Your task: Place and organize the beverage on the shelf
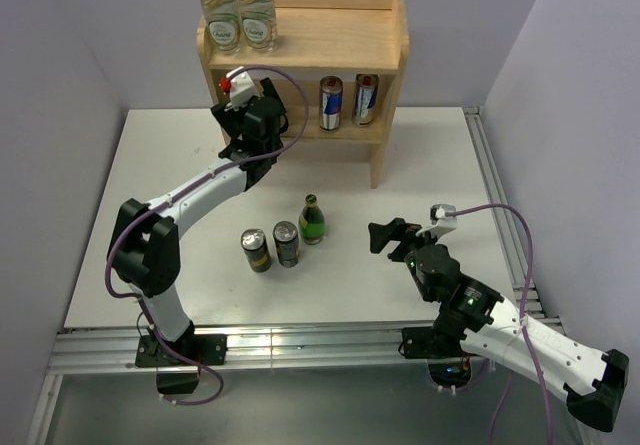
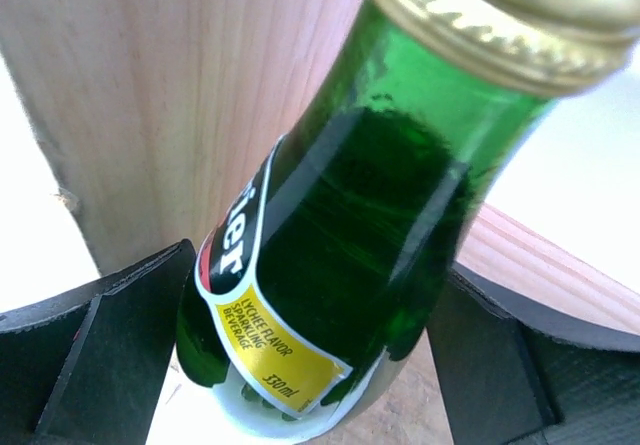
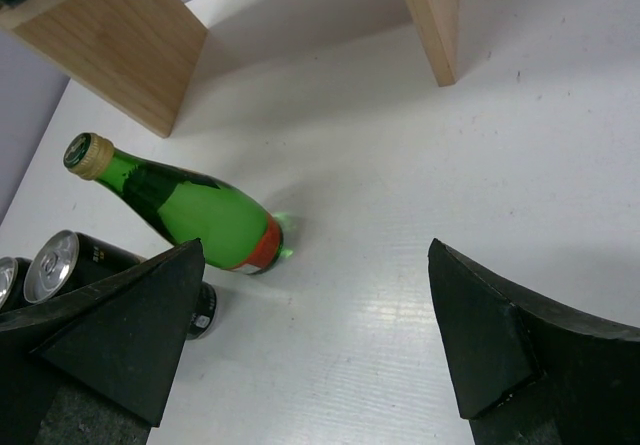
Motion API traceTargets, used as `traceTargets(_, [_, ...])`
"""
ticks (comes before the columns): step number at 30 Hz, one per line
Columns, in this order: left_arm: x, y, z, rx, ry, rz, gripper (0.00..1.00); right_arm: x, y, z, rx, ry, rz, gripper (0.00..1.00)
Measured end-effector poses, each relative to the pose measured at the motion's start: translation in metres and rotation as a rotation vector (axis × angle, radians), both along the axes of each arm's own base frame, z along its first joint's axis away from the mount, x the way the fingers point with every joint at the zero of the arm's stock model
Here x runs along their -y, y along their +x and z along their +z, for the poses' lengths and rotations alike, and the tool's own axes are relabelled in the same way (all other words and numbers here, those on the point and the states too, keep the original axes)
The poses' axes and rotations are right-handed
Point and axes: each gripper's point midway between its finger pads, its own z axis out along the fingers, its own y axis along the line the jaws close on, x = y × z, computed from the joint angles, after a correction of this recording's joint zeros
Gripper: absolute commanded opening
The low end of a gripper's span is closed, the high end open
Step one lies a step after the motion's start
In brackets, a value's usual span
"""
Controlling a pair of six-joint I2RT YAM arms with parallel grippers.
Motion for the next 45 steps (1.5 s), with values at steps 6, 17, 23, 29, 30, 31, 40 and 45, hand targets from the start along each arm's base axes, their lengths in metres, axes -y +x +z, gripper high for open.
traceTargets(6, [0.007,0.008,0.001,-0.015,0.038,-0.093,0.99,0.0,0.0,0.0,0.0,0.008,-0.001,1.0])
traceTargets(17, [0.026,0.012,0.001,-0.02,0.057,-0.21,0.99,0.001,-0.001,-0.002,0.002,0.014,-0.001,1.0])
traceTargets(23, [0.028,0.016,-0.001,-0.028,0.067,-0.256,0.99,0.001,-0.002,0.001,0.009,0.026,0.002,1.0])
traceTargets(29, [0.029,0.023,-0.001,-0.038,0.085,-0.326,0.99,0.0,-0.004,0.003,0.014,0.036,0.012,1.0])
traceTargets(30, [0.028,0.023,-0.001,-0.04,0.089,-0.337,0.99,0.0,-0.004,0.003,0.015,0.038,0.013,1.0])
traceTargets(31, [0.028,0.024,-0.001,-0.043,0.093,-0.348,0.99,0.0,-0.004,0.003,0.015,0.038,0.014,1.0])
traceTargets(40, [0.03,0.02,-0.001,-0.079,0.126,-0.462,0.99,0.0,-0.005,0.005,0.018,0.043,0.018,1.0])
traceTargets(45, [0.034,0.015,-0.004,-0.105,0.172,-0.547,0.99,0.002,-0.006,0.006,0.022,0.048,0.019,1.0])
